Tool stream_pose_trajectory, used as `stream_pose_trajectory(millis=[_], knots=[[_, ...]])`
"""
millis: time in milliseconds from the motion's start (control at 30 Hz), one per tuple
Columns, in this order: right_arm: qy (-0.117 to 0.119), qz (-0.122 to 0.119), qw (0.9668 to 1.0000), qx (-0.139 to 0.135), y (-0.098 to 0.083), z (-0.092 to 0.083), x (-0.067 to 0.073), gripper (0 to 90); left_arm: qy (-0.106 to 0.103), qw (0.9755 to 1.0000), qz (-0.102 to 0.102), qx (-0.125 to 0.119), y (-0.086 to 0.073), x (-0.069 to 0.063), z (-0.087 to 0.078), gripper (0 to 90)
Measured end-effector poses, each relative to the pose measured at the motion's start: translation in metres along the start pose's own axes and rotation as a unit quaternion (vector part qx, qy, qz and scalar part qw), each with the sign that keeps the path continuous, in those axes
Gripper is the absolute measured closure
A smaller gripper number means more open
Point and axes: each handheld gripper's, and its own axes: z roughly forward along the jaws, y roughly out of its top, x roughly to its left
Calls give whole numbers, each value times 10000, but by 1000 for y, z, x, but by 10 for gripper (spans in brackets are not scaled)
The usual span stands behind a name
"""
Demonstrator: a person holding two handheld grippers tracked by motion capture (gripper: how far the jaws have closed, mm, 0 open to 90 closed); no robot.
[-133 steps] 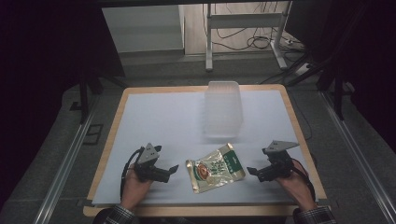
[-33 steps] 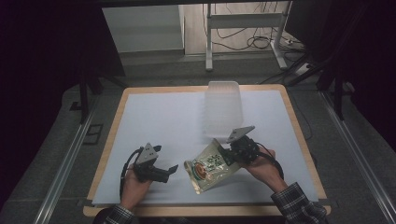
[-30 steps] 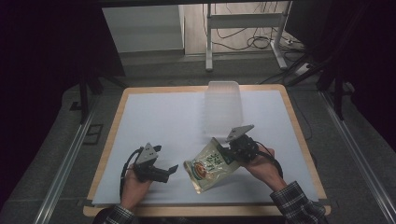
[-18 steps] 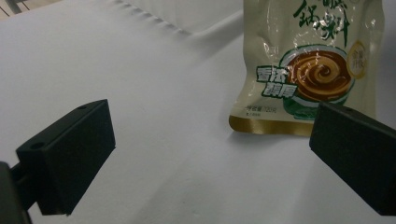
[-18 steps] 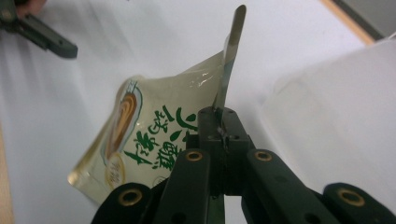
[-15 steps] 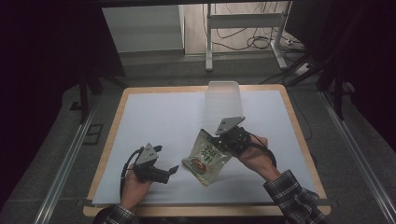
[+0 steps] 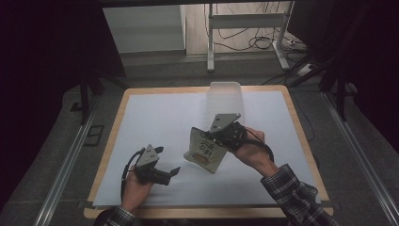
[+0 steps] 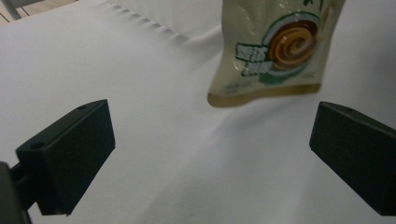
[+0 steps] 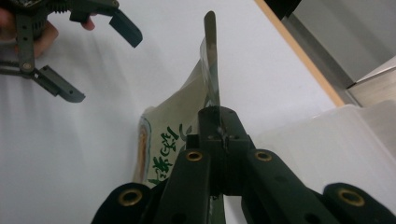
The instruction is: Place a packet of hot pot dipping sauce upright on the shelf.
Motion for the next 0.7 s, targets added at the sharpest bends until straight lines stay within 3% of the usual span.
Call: stream_pose_trajectory(millis=[200, 433, 700], knots=[[-144, -115, 9998, -41, 7, 0, -2, 894, -4, 10000, 33, 23, 0, 0, 0, 2], [-469, -216, 9986, -69, 14, 6, -12, 893, -8, 10000, 45, 20, 0, 0, 0, 2], [-618, -308, 9973, -231, 20, 11, -20, 893, -5, 10000, 57, 23, 1, 0, 0, 2]])
